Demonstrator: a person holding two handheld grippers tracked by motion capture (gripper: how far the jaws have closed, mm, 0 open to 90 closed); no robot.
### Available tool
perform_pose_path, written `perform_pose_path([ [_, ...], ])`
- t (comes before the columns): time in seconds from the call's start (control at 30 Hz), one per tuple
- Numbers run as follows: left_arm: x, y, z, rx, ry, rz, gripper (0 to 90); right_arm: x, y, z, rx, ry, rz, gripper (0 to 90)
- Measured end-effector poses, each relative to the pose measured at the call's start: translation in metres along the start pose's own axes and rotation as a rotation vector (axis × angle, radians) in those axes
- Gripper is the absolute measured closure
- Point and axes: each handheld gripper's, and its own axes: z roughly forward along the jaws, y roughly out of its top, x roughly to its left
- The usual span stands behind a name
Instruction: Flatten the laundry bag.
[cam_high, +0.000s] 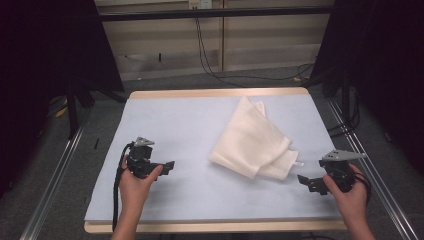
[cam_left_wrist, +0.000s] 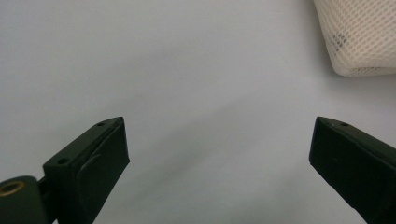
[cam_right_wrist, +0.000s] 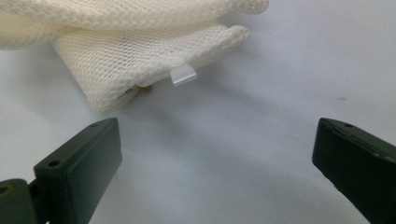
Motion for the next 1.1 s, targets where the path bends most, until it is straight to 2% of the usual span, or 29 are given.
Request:
perform_pose_path([
  [0.1, -0.003, 0.002, 0.001, -0.001, 0.008, -0.01, 3.0, 0.001, 0.0, 0.0, 0.008, -0.001, -0.003, 1.0],
  [0.17, -0.007, 0.004, 0.0, -0.003, -0.021, -0.009, 4.0, 0.006, 0.001, 0.001, 0.007, 0.01, -0.017, 0.9],
  [0.3, -0.013, 0.006, 0.001, 0.005, -0.033, -0.001, 4.0, 0.011, 0.004, 0.003, 0.008, 0.022, -0.032, 0.9],
  [0.33, -0.015, 0.007, 0.002, 0.022, -0.043, 0.018, 4.0, 0.015, 0.007, 0.006, 0.006, 0.023, -0.041, 1.5],
  [0.43, -0.018, 0.007, 0.004, 0.015, -0.049, 0.013, 3.9, 0.019, 0.01, 0.008, 0.007, 0.029, -0.053, 2.5],
  [0.47, -0.019, 0.007, 0.004, 0.028, -0.047, 0.026, 3.9, 0.021, 0.011, 0.008, -0.001, 0.025, -0.047, 3.9],
  [0.5, -0.02, 0.006, 0.006, 0.028, -0.053, 0.021, 3.9, 0.025, 0.015, 0.009, -0.02, 0.04, -0.057, 8.6],
  [0.53, -0.02, 0.006, 0.006, 0.028, -0.053, 0.021, 3.9, 0.025, 0.015, 0.009, -0.02, 0.04, -0.057, 8.6],
  [0.57, -0.021, 0.005, 0.006, 0.036, -0.042, 0.036, 3.9, 0.029, 0.019, 0.009, -0.029, 0.047, -0.07, 12.2],
  [0.6, -0.021, 0.004, 0.007, 0.035, -0.046, 0.031, 3.9, 0.03, 0.021, 0.009, -0.035, 0.046, -0.077, 14.3],
  [0.67, -0.02, 0.004, 0.007, 0.042, -0.043, 0.036, 3.9, 0.032, 0.023, 0.009, -0.034, 0.053, -0.084, 16.4],
  [0.7, -0.02, 0.004, 0.007, 0.041, -0.039, 0.039, 3.9, 0.034, 0.027, 0.01, -0.029, 0.054, -0.078, 19.8],
  [0.77, -0.02, 0.003, 0.007, 0.049, -0.045, 0.04, 3.9, 0.038, 0.033, 0.014, -0.024, 0.065, -0.104, 26.7],
  [0.87, -0.021, 0.002, 0.008, 0.051, -0.045, 0.045, 3.9, 0.042, 0.039, 0.021, -0.018, 0.053, -0.117, 33.3],
  [1.1, -0.023, 0.003, 0.011, 0.056, -0.069, 0.048, 3.9, 0.054, 0.06, 0.035, 0.028, 0.083, -0.169, 35.5],
])
